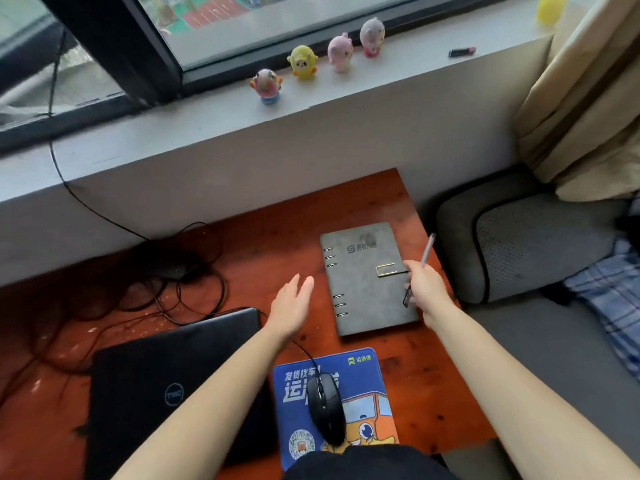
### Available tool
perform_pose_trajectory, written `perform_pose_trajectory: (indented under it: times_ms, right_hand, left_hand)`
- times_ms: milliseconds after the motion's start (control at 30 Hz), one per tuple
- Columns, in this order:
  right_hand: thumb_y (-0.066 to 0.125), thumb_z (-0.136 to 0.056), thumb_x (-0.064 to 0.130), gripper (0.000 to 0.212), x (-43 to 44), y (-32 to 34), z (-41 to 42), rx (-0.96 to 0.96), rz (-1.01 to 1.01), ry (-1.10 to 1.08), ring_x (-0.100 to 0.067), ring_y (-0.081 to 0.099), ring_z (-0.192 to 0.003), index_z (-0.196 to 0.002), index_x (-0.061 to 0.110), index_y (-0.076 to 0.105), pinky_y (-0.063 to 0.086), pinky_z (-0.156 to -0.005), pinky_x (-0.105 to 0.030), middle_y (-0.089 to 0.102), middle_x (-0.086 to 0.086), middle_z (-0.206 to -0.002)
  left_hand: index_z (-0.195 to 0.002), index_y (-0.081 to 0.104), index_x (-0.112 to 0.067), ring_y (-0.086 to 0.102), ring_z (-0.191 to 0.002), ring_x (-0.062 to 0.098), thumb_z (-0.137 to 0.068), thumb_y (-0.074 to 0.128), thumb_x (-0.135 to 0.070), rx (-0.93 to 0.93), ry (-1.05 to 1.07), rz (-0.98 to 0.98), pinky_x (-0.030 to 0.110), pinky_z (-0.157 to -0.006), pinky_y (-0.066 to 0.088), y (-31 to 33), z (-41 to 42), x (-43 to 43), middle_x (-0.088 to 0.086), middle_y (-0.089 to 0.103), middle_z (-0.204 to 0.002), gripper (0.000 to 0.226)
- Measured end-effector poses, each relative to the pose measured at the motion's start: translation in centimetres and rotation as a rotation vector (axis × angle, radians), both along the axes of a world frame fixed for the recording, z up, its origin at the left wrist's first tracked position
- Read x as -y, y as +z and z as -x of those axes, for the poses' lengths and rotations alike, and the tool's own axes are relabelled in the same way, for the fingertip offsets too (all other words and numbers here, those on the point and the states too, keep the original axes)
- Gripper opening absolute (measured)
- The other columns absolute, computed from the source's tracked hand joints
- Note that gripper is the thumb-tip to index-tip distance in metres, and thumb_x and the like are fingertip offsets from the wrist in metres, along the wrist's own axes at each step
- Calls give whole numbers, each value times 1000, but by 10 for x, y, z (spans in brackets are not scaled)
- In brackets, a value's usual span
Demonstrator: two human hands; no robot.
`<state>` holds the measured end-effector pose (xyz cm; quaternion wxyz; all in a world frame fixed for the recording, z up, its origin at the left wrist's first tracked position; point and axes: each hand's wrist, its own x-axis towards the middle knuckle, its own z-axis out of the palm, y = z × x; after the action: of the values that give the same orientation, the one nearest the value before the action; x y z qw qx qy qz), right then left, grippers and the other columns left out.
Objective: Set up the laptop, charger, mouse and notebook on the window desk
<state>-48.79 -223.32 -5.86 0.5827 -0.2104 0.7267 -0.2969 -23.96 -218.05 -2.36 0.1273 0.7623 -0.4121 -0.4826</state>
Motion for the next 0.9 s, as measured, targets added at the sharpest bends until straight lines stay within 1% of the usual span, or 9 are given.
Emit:
perform_pose_trajectory:
  times_ms: [100, 200, 333, 433, 533, 600, 667, 767, 900]
  right_hand:
    - [56, -97, 26, 8, -19, -1, -13, 65, -25, -79, -14, 55, -65, -92, 21, 58, 37, -55, -27, 56, 1, -79]
    - [55, -99, 19, 11, -35, 4, -31, 119, -27, 3, -17, 55, -65, -88, 17, 56, 45, -62, -30, 57, -1, -76]
    - [54, -100, 16, 13, -45, 15, -73, 21, -8, 196, -22, 53, -70, -87, 13, 56, 46, -63, -30, 54, -7, -78]
    - [56, -99, 18, 17, -39, 19, -107, -111, 51, 380, -24, 54, -71, -83, 14, 59, 51, -70, -39, 56, -10, -78]
    - [61, -95, 21, 15, -30, 23, -139, -334, 156, 652, -30, 64, -93, -106, 14, 68, 51, -88, -37, 65, -5, -90]
    - [61, -94, 24, 37, -26, 22, -160, -506, 223, 844, -30, 64, -105, -129, 12, 57, 45, -83, -31, 70, -6, -98]
    - [59, -95, 22, 47, -25, 17, -174, -646, 303, 973, -38, 63, -107, -136, 7, 41, 48, -83, -38, 68, -17, -112]
    - [52, -98, 14, 35, -28, 1, -183, -832, 358, 1156, -45, 64, -103, -130, 7, 39, 52, -81, -47, 62, -20, -118]
    - [48, -101, 12, 34, -33, -15, -180, -972, 312, 1293, -40, 65, -105, -135, 7, 42, 53, -81, -45, 56, -16, -126]
  left_hand:
    - [-157, 18, -25, 5, -152, 27, -96, 36, -63, 393, -291, 13, 47, -121, 12, -17, -36, -40, 12, 6, -166, 74]
    - [-158, 11, -26, -6, -152, 28, -94, 39, -65, 522, -423, -18, 54, -120, 9, -34, -69, -80, 11, -6, -166, 80]
    - [-157, -1, -33, -20, -150, 21, -91, 44, -64, 569, -575, -20, 60, -118, 4, -49, -114, -113, 4, -21, -164, 85]
    - [-157, 3, -35, -19, -150, 19, -91, 45, -64, 546, -616, 9, 59, -119, 4, -50, -125, -116, 1, -20, -164, 84]
    - [-157, 11, -37, -15, -151, 17, -90, 47, -62, 485, -554, 14, 59, -119, 4, -46, -123, -112, -2, -14, -165, 80]
    - [-157, 11, -36, -15, -151, 17, -87, 51, -61, 476, -544, 11, 59, -118, 3, -44, -122, -112, -2, -14, -165, 84]
    - [-157, 8, -36, -16, -151, 18, -83, 57, -61, 487, -561, -2, 59, -118, 3, -43, -122, -112, -1, -16, -165, 92]
    - [-157, 5, -38, -17, -151, 17, -78, 62, -60, 493, -595, -16, 58, -118, 3, -43, -125, -111, -1, -18, -164, 100]
    - [-156, 3, -40, -19, -150, 16, -74, 66, -59, 492, -613, -27, 57, -119, 4, -45, -128, -110, -2, -20, -164, 105]
